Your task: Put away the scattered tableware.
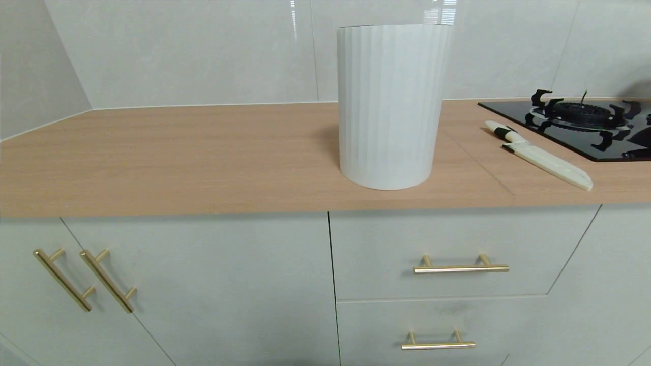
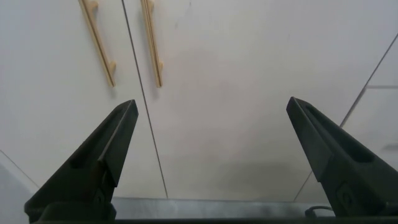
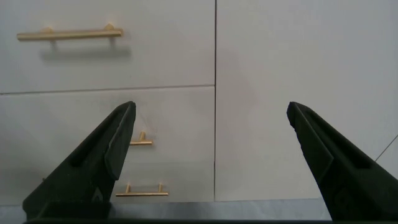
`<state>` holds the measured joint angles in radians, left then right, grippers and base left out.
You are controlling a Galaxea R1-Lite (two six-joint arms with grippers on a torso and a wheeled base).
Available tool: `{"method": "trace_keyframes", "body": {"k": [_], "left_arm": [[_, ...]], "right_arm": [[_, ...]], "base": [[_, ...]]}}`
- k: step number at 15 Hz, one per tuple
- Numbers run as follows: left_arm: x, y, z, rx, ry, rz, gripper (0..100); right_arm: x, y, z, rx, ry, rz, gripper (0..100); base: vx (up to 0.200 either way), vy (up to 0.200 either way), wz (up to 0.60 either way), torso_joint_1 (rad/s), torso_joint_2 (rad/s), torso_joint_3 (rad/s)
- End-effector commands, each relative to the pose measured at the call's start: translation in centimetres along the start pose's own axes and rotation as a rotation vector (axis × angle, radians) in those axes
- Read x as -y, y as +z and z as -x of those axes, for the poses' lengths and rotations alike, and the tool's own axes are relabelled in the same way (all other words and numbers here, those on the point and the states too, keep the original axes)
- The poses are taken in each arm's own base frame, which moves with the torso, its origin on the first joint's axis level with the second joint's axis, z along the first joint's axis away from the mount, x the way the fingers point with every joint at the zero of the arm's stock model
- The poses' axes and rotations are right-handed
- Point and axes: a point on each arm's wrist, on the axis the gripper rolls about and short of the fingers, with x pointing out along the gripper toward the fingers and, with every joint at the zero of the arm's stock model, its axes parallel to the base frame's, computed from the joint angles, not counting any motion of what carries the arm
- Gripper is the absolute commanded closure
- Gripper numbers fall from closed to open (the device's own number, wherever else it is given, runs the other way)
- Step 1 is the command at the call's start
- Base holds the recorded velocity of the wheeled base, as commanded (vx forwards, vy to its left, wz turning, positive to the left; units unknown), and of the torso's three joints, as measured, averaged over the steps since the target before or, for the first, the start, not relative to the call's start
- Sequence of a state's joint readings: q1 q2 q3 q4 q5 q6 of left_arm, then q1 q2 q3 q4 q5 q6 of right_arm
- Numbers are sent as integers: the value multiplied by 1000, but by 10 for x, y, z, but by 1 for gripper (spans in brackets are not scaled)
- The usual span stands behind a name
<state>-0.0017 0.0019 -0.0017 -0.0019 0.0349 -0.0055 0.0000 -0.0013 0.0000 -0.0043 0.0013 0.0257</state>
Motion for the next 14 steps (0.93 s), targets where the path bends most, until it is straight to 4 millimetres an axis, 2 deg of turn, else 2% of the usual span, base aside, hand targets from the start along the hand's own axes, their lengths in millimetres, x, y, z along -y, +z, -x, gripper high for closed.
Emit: {"method": "trace_keyframes", "body": {"k": [1,14], "left_arm": [[0,0,0,0,1,1,0],[0,0,0,0,1,1,0]], "right_arm": [[0,0,0,-1,0,0,0],[0,0,0,-1,2,1,0]], "base": [[0,0,0,32,-163,-290],[0,0,0,187,-486,-287]]}}
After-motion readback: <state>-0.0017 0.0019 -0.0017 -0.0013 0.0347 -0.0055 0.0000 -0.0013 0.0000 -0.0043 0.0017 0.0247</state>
